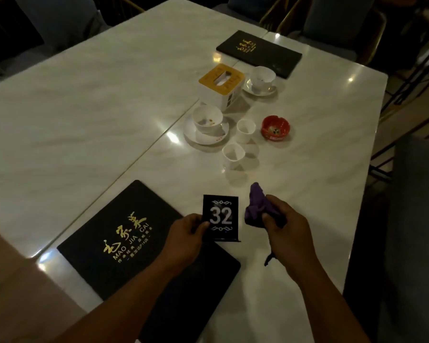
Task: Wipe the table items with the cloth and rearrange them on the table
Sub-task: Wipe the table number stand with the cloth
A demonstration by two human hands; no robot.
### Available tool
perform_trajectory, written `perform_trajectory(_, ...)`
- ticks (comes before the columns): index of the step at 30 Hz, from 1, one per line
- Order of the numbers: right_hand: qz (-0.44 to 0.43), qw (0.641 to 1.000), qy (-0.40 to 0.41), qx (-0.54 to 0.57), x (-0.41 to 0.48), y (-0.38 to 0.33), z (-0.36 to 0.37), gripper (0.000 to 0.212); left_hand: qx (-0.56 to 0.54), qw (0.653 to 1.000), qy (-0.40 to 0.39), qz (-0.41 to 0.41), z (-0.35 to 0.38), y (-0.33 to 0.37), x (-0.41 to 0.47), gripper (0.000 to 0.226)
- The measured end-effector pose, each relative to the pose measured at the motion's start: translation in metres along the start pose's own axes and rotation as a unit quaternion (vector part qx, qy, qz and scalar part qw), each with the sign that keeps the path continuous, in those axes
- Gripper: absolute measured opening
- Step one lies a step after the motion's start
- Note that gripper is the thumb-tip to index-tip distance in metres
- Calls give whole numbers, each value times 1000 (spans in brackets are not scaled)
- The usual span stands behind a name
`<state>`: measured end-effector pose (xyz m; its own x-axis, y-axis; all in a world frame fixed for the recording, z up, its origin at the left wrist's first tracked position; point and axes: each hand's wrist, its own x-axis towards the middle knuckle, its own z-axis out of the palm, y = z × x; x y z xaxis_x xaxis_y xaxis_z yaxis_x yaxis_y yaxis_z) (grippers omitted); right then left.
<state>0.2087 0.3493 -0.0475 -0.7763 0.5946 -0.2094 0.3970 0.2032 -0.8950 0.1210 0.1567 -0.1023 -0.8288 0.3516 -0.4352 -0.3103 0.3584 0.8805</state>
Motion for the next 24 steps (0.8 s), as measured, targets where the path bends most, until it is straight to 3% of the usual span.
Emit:
perform_trajectory(9,-132,979,-6,-153,-18,-8,34,45,-13,998,-61,-7,-18,2,-3,18)
perform_trajectory(16,-96,958,-21,-271,-18,0,72,46,39,997,-63,31,-17,7,0,15)
perform_trajectory(21,-169,926,-136,-310,-19,-6,83,46,48,996,-57,58,-27,6,2,22)
perform_trajectory(24,-100,952,-45,-287,-7,3,68,41,44,996,-68,47,-29,7,3,24)
